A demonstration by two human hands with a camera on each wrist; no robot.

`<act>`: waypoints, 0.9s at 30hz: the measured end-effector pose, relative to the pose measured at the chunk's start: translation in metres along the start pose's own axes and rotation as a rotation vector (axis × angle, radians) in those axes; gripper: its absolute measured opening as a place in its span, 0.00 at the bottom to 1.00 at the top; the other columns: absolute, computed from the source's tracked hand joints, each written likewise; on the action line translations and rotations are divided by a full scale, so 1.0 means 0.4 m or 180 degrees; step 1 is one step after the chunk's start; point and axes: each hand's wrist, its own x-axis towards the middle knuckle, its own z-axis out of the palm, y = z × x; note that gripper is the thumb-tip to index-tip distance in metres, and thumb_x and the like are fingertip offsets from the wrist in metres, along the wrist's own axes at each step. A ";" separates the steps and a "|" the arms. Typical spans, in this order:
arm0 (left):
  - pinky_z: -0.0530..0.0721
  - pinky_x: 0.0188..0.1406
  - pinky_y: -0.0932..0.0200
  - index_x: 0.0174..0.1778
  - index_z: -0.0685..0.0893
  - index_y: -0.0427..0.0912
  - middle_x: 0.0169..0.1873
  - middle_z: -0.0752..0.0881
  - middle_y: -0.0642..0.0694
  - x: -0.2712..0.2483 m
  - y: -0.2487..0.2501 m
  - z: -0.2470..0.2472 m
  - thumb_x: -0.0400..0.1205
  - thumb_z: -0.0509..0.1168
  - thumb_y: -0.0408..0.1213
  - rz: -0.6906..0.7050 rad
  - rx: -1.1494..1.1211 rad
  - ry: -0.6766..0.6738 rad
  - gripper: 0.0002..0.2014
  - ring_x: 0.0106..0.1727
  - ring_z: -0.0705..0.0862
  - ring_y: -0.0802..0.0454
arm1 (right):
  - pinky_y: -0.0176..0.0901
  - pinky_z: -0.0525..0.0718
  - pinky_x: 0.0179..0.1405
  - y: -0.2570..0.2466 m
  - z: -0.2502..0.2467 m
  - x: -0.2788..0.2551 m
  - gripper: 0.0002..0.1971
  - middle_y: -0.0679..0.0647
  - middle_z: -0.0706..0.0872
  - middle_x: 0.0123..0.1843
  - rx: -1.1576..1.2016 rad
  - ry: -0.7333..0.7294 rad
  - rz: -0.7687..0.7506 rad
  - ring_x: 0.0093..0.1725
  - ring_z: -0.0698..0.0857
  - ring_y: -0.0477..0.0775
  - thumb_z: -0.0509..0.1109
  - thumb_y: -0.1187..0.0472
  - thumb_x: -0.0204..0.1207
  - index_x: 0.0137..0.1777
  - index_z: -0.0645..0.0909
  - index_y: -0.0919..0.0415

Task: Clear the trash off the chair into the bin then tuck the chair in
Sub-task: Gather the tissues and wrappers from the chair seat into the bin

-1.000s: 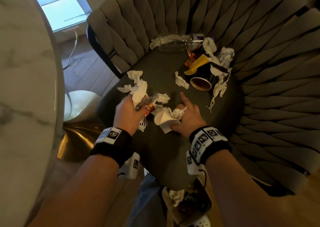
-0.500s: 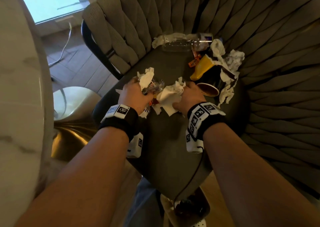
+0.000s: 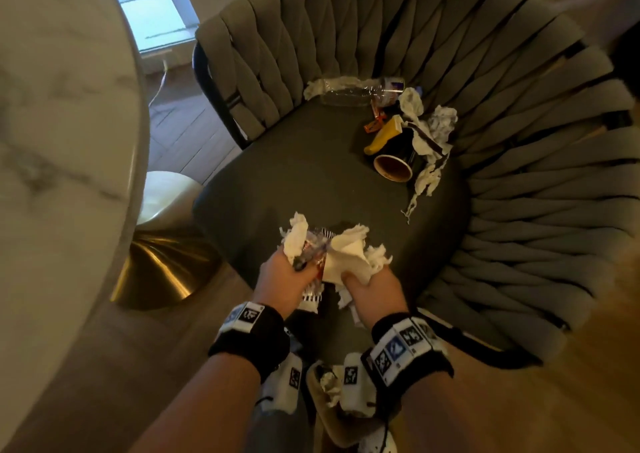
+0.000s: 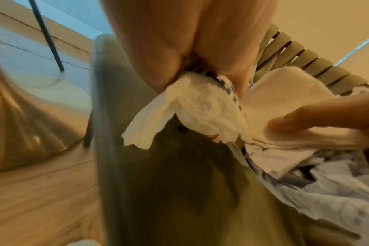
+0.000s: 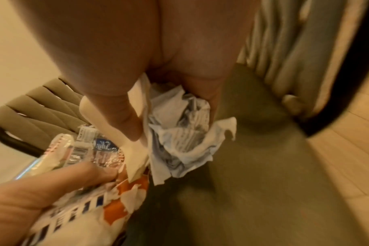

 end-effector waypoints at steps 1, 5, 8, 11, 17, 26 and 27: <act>0.81 0.45 0.69 0.62 0.82 0.55 0.48 0.88 0.56 -0.047 -0.027 0.017 0.79 0.73 0.45 -0.0028 -0.0025 -0.0043 0.16 0.48 0.87 0.64 | 0.39 0.73 0.62 0.034 0.002 -0.045 0.24 0.53 0.82 0.68 0.0056 -0.0018 -0.0006 0.68 0.80 0.56 0.71 0.58 0.76 0.72 0.74 0.56; 0.88 0.53 0.52 0.57 0.86 0.52 0.46 0.91 0.54 -0.243 -0.161 0.110 0.72 0.70 0.56 -0.0264 0.0004 -0.0173 0.20 0.49 0.89 0.58 | 0.39 0.75 0.54 0.203 0.008 -0.220 0.14 0.50 0.82 0.53 0.0026 -0.0383 0.0036 0.54 0.82 0.50 0.69 0.58 0.77 0.62 0.78 0.51; 0.88 0.55 0.49 0.56 0.87 0.51 0.45 0.91 0.53 -0.394 -0.261 0.204 0.72 0.70 0.53 -0.0354 0.0037 -0.0186 0.19 0.50 0.90 0.55 | 0.43 0.81 0.55 0.366 0.014 -0.327 0.17 0.50 0.87 0.55 -0.0028 -0.0383 0.0076 0.54 0.85 0.53 0.70 0.56 0.74 0.63 0.81 0.54; 0.87 0.50 0.61 0.59 0.85 0.48 0.44 0.90 0.53 -0.501 -0.337 0.290 0.80 0.72 0.41 -0.0492 0.0018 -0.0321 0.12 0.47 0.88 0.61 | 0.43 0.80 0.59 0.513 0.018 -0.398 0.20 0.50 0.87 0.59 0.0135 -0.0432 0.0115 0.59 0.84 0.53 0.70 0.60 0.74 0.67 0.80 0.52; 0.79 0.55 0.59 0.66 0.83 0.48 0.54 0.88 0.52 -0.534 -0.443 0.422 0.82 0.70 0.46 -0.0406 0.0387 -0.0173 0.17 0.56 0.85 0.53 | 0.45 0.81 0.53 0.743 0.069 -0.377 0.19 0.57 0.85 0.60 0.0001 -0.0237 0.0300 0.55 0.85 0.56 0.69 0.56 0.77 0.67 0.75 0.57; 0.83 0.59 0.51 0.70 0.80 0.46 0.59 0.85 0.45 -0.356 -0.633 0.566 0.72 0.69 0.60 -0.0534 0.0313 -0.0040 0.33 0.61 0.85 0.45 | 0.53 0.79 0.65 0.899 0.226 -0.133 0.29 0.62 0.76 0.73 -0.0617 -0.0131 0.0247 0.69 0.78 0.66 0.68 0.49 0.78 0.75 0.69 0.63; 0.82 0.63 0.46 0.74 0.76 0.47 0.63 0.84 0.45 -0.337 -0.653 0.579 0.67 0.68 0.67 -0.0616 0.0241 -0.0120 0.42 0.64 0.83 0.44 | 0.57 0.78 0.68 0.908 0.242 -0.112 0.33 0.63 0.74 0.75 -0.0801 -0.0246 0.0279 0.71 0.77 0.67 0.68 0.46 0.76 0.77 0.66 0.61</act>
